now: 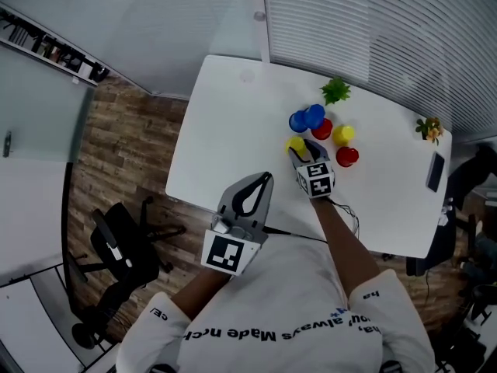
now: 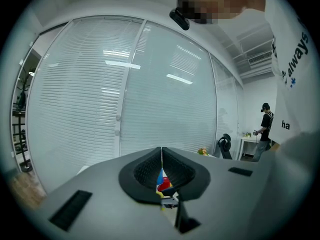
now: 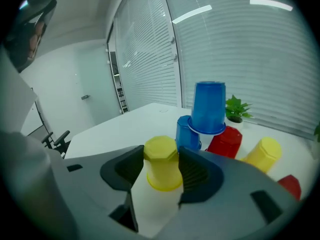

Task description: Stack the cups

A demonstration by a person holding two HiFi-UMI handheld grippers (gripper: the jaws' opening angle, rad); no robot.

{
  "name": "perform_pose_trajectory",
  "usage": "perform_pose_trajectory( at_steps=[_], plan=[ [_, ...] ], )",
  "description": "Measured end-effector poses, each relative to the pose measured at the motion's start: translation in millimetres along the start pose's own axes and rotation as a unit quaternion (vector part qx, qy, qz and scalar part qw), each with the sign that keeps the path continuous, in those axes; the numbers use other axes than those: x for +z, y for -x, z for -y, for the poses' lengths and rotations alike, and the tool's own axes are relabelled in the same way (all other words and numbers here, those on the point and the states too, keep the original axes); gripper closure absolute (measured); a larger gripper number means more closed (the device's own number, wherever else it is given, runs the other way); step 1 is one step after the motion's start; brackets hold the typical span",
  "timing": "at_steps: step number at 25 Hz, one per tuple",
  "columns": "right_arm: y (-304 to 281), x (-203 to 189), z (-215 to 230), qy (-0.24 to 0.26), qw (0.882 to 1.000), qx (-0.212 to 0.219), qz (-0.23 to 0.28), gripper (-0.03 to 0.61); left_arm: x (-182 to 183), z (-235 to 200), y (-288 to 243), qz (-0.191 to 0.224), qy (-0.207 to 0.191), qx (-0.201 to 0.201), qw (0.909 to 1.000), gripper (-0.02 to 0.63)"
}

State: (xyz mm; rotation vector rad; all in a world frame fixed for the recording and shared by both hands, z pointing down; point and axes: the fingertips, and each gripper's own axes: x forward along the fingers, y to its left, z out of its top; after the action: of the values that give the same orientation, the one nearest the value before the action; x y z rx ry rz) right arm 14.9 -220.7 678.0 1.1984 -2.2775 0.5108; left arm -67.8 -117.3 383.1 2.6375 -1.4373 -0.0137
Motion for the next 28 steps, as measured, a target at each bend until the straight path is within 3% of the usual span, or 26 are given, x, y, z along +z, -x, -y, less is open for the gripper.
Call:
perform_pose_trajectory(
  at_steps=[7, 14, 20, 28],
  plan=[
    [80, 22, 9, -0.024, 0.998, -0.029, 0.043, 0.351, -2, 25, -20, 0.002, 0.002, -0.048, 0.9989, 0.592],
    [129, 55, 76, -0.038, 0.993, -0.08, 0.072, 0.353, -3, 52, -41, 0.008, 0.001, -0.09, 0.9959, 0.592],
    [101, 69, 128, -0.032, 0.993, -0.095, 0.065, 0.353, -1, 50, -37, 0.006, 0.0, -0.079, 0.9968, 0.592],
    [69, 50, 148, -0.053, 0.994, -0.09, 0.034, 0.341, -3, 26, -24, 0.0, 0.002, -0.045, 0.999, 0.592]
  ],
)
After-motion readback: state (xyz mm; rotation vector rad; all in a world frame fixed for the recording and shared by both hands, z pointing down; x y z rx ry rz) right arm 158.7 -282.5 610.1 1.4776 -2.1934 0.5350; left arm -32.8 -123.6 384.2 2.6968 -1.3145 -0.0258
